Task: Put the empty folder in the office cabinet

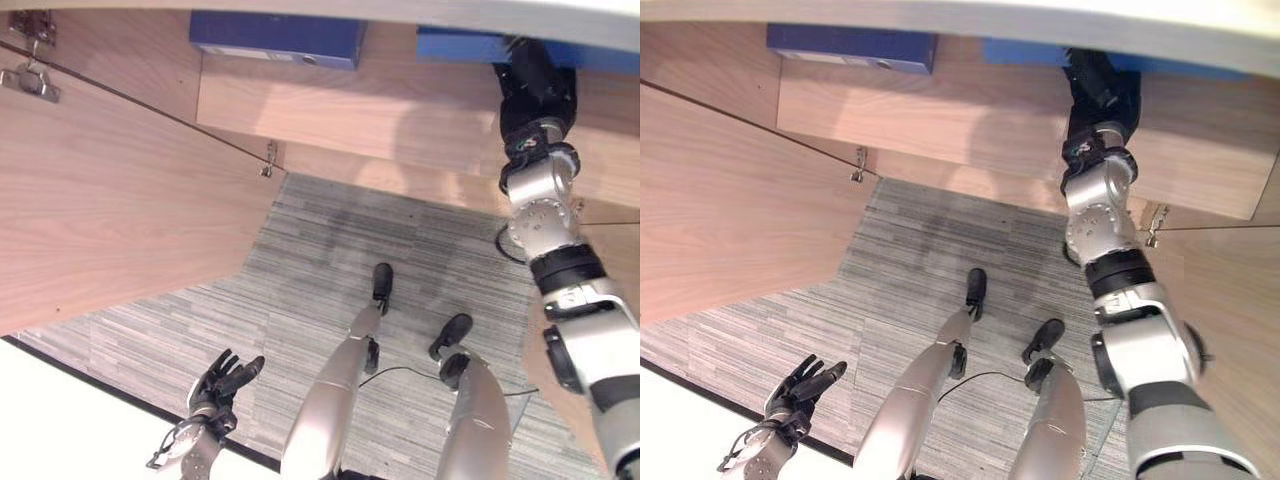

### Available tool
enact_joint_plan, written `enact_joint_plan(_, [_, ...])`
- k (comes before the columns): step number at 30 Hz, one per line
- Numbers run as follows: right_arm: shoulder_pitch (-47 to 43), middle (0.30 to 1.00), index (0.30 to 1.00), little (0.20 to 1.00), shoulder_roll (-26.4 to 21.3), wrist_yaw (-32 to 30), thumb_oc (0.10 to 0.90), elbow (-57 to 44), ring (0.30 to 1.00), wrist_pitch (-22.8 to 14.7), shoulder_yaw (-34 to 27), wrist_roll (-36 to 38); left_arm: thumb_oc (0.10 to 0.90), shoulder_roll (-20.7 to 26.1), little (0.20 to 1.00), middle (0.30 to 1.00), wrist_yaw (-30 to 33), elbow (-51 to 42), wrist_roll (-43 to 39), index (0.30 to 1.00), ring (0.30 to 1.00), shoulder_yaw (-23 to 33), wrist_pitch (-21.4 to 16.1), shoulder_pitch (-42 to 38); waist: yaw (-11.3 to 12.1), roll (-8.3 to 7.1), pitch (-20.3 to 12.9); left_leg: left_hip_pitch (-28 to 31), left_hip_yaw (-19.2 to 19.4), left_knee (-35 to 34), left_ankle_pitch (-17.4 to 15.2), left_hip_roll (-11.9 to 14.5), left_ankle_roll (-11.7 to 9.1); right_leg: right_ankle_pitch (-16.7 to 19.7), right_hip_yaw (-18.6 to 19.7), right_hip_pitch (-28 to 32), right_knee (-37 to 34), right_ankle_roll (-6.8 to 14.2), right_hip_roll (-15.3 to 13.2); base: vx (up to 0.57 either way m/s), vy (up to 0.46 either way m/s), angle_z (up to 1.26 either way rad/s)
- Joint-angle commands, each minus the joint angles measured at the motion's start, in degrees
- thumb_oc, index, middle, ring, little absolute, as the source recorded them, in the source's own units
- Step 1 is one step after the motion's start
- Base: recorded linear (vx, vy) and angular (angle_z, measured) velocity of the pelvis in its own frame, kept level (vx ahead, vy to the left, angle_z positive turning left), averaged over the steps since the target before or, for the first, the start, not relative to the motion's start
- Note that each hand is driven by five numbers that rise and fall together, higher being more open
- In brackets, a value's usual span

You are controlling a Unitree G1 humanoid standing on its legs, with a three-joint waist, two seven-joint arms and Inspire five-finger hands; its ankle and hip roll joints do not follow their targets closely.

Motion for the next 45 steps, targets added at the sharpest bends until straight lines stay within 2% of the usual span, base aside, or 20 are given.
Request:
enact_joint_plan(1, [-2.6,0.9,0.9,0.9,-2.6,7.3,0.8,-5.3,0.9,2.5,5.9,-3.1,0.8,6.7,0.9,0.9,-1.0,1.9,-0.5,0.9,0.9,0.7,-1.0,5.8,0.9,-1.6,1.3,2.3,1.2,6.8,-13.1,-1.6,-1.9,10.3,1.6,3.5,-15.2,2.9,1.9,-0.01,-0.037,-0.04])
enact_joint_plan(9, [-2.8,0.9,0.9,0.9,-4.7,12.7,0.8,-9.5,0.9,2.2,9.3,-1.7,0.8,6.9,0.9,0.9,-2.7,4.2,0.6,0.9,0.9,1.2,-1.9,5.2,0.9,-2.2,1.3,2.3,1.4,6.5,-12.7,-1.1,-2.4,10.6,1.3,3.7,-15.9,2.9,2.3,0.0,-0.012,-0.01])
enact_joint_plan(14, [-5.1,0.9,0.9,0.9,-8.7,14.4,0.8,-3.5,0.9,6.6,15.6,-8.1,0.8,6.9,0.9,0.9,-4.5,5.9,1.2,0.9,0.9,1.1,-1.7,4.9,0.8,-2.66,1.3,2.7,1.5,6.1,-12.4,-0.7,-2.7,11.1,1.1,4.2,-17.1,2.9,2.6,-0.01,-0.012,0.0])
enact_joint_plan(20, [-6.8,0.9,0.9,0.9,-8.2,15.0,0.8,-1.4,0.9,7.0,15.9,-7.4,0.8,7.1,0.9,0.9,-4.7,7.0,1.2,0.9,0.9,0.9,-1.7,5.0,0.9,-2.82,1.3,2.6,1.7,6.1,-12.3,-0.5,-2.8,11.2,1.0,4.2,-17.4,2.8,2.8,0.0,0.0,0.0])
enact_joint_plan(23, [-9.4,0.9,0.9,0.9,-10.1,14.7,0.8,2.0,0.9,8.0,19.1,-11.8,0.8,7.2,0.9,0.9,-5.0,8.1,0.9,0.9,0.9,1.3,-1.7,4.9,0.9,-3.19,1.3,2.7,1.8,5.9,-12.2,-0.4,-3.0,11.5,0.8,4.4,-18.0,2.8,3.0,0.0,0.0,0.0])
enact_joint_plan(24, [-10.8,0.9,0.9,0.9,-11.6,15.1,0.8,3.8,0.9,9.2,21.8,-15.8,0.8,7.2,0.9,0.9,-5.1,8.5,0.9,0.9,0.9,1.5,-1.6,5.0,0.9,-3.47,1.3,2.7,1.8,5.8,-12.0,-0.3,-3.0,11.7,0.8,4.4,-18.2,2.8,3.0,-0.01,-0.006,-0.05])
enact_joint_plan(25, [-11.1,0.9,0.9,0.9,-11.6,15.2,0.8,3.9,0.9,9.1,22.0,-15.8,0.8,7.1,0.9,0.9,-5.1,8.6,0.9,0.9,0.9,1.5,-1.6,4.9,0.8,-3.39,1.3,2.6,1.8,5.7,-12.0,-0.3,-3.0,11.7,0.8,4.4,-18.2,2.8,3.1,-0.03,-0.012,-0.04])
enact_joint_plan(26, [-15.4,0.9,0.9,0.9,-16.7,17.6,0.8,7.7,0.9,12.5,31.9,-29.8,0.8,7.9,0.9,0.9,-5.2,9.0,1.5,0.9,0.9,2.8,-1.7,5.6,0.4,-4.32,1.3,2.3,1.8,5.3,-11.5,-0.1,-3.2,12.3,0.7,4.1,-19.1,2.8,3.2,-0.02,-0.011,-0.05])
enact_joint_plan(27, [-15.7,0.9,0.9,0.9,-16.6,17.7,0.8,7.8,0.9,12.5,32.2,-29.8,0.8,7.8,0.9,0.9,-5.2,9.0,1.6,0.9,0.9,2.8,-1.7,5.6,0.3,-4.22,1.3,2.2,1.8,5.3,-11.5,-0.1,-3.2,12.3,0.6,4.1,-19.1,2.8,3.2,0.0,0.0,0.0])
enact_joint_plan(29, [-19.2,0.9,0.9,0.9,-19.2,20.6,0.8,9.6,0.9,13.7,38.7,-38.2,0.8,8.6,0.9,0.9,-5.8,9.0,2.5,0.9,0.9,3.8,-1.8,6.0,0.2,-4.63,1.3,2.1,1.8,5.1,-11.3,0.0,-3.4,12.6,0.6,4.0,-19.5,2.7,3.3,-0.02,-0.038,-0.02])
enact_joint_plan(30, [-20.8,0.9,0.9,0.9,-20.9,23.7,0.8,12.1,0.9,15.3,44.2,-46.3,0.8,9.7,0.9,0.9,-6.5,8.6,3.5,0.9,0.9,4.4,-1.9,6.2,0.2,-4.66,1.3,2.0,1.5,5.0,-11.1,0.0,-3.4,12.6,0.7,4.0,-19.5,2.7,3.3,-0.01,-0.047,-0.03])
enact_joint_plan(31, [-20.8,0.9,0.9,0.9,-20.9,23.7,0.8,12.1,0.9,15.3,44.2,-46.3,0.8,9.7,0.9,0.9,-6.5,8.6,3.5,0.9,0.9,4.4,-1.9,6.2,0.2,-4.65,1.3,2.0,1.5,5.0,-11.1,0.0,-3.4,12.6,0.7,4.0,-19.5,2.7,3.3,-0.01,-0.049,-0.01])
enact_joint_plan(33, [-22.2,0.9,0.9,0.9,-21.6,27.3,0.8,12.1,0.9,15.7,49.6,-54.8,0.8,10.8,0.9,0.9,-6.6,7.4,4.7,0.9,0.9,5.2,-2.5,6.1,0.5,-4.68,1.3,2.1,1.3,4.7,-11.0,-0.1,-3.4,12.6,0.9,4.1,-19.8,2.6,3.4,-0.01,-0.046,0.02])
enact_joint_plan(34, [-21.5,0.9,0.9,0.9,-22.2,28.4,0.8,9.0,0.9,15.3,51.3,-57.5,0.8,11.0,0.9,0.9,-6.8,6.7,5.2,0.9,0.9,5.7,-2.7,6.0,0.5,-4.66,1.3,2.3,1.2,4.4,-10.8,-0.2,-3.5,12.6,0.9,4.2,-20.1,2.5,3.5,-0.01,-0.041,0.01])
enact_joint_plan(39, [-18.8,0.9,0.9,0.9,-22.4,29.6,0.8,6.5,0.9,14.7,50.3,-55.5,0.8,10.8,0.9,0.9,-7.4,5.9,5.6,0.9,0.9,5.7,-3.1,5.7,0.8,-4.33,1.3,2.5,1.4,3.5,-10.2,-0.3,-3.6,13.0,1.0,4.6,-21.3,2.7,3.9,-0.01,-0.013,-0.02])
enact_joint_plan(45, [-16.4,0.9,0.9,0.9,-19.8,29.1,0.8,3.8,0.9,14.4,48.3,-53.4,0.8,10.2,0.9,0.9,-7.1,4.1,4.8,0.9,0.9,4.9,-4.2,4.3,1.0,-3.85,1.3,2.9,1.9,2.8,-9.6,-0.3,-3.8,13.6,1.2,5.0,-22.6,2.9,4.3,-0.03,-0.014,-0.04])
